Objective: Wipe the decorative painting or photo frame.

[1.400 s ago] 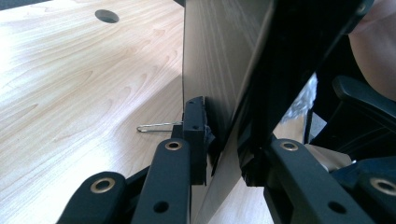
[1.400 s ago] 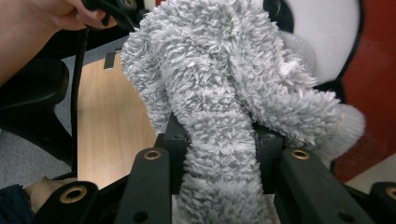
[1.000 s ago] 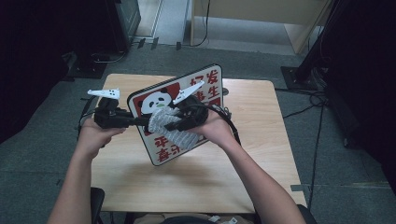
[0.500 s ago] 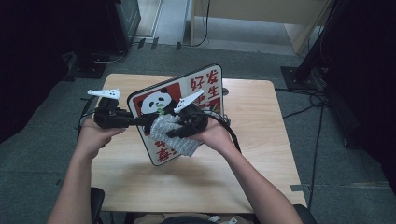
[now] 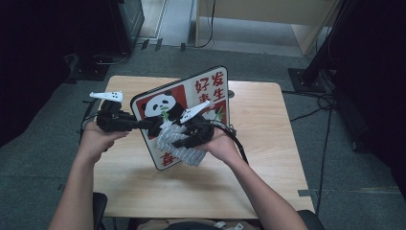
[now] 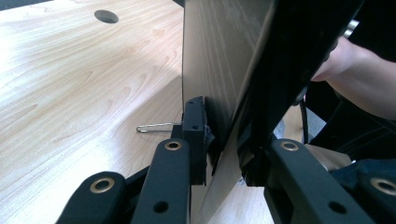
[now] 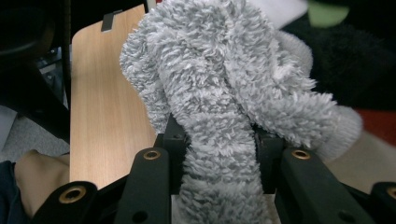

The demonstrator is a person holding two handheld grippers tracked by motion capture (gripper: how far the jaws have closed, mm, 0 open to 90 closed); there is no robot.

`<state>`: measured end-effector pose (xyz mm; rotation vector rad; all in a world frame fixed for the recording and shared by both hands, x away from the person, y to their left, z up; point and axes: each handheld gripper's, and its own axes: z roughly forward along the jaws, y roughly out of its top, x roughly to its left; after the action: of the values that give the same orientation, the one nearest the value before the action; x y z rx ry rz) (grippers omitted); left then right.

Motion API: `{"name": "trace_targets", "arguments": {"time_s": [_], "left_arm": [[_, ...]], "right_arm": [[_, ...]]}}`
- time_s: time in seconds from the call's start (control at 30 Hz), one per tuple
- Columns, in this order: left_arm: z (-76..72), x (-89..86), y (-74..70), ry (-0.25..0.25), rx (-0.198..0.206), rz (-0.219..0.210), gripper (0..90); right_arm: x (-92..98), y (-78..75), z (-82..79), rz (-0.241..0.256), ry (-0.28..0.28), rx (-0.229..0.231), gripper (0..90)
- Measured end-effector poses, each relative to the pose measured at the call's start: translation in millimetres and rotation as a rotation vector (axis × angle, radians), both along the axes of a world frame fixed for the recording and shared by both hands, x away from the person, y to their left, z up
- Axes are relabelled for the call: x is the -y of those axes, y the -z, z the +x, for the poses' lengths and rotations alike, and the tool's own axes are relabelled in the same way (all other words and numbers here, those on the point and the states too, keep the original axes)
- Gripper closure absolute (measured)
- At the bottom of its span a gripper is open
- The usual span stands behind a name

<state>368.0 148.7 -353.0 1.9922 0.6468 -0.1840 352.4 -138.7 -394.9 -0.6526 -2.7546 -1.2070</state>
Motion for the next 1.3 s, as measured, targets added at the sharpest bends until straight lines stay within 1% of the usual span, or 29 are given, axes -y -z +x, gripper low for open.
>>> {"name": "trace_targets", "arguments": {"time_s": [0.2,0.5,0.73,0.83,0.93,1.0,1.13,1.3], "left_arm": [[0.0,0.0,0.2,0.0,-0.001,-0.001,76.4],[0.0,0.0,0.2,0.002,0.001,-0.001,76.3],[-0.1,0.0,0.3,0.002,0.001,-0.002,76.3],[-0.2,0.0,0.2,0.002,0.003,-0.001,76.2],[-0.1,0.0,0.3,0.002,0.0,-0.004,76.1],[0.0,-0.1,0.5,0.001,-0.003,-0.006,76.0],[0.8,-0.5,1.0,0.003,-0.008,-0.012,75.5],[1.5,-0.7,1.4,0.005,-0.013,-0.016,75.1]], "right_arm": [[2.1,14.1,-3.1,-0.005,0.004,-0.02,66.7],[4.1,33.0,-7.0,-0.028,0.004,-0.04,66.6],[7.2,53.3,-11.3,-0.065,0.006,-0.067,66.4],[8.0,59.6,-12.1,-0.068,0.001,-0.073,66.4],[8.2,66.7,-13.1,-0.082,0.0,-0.08,66.4],[8.1,69.8,-13.5,-0.091,-0.005,-0.086,66.3],[10.0,74.4,-14.2,-0.09,-0.014,-0.09,66.2],[11.9,81.2,-14.3,-0.094,-0.02,-0.119,66.2]]}}
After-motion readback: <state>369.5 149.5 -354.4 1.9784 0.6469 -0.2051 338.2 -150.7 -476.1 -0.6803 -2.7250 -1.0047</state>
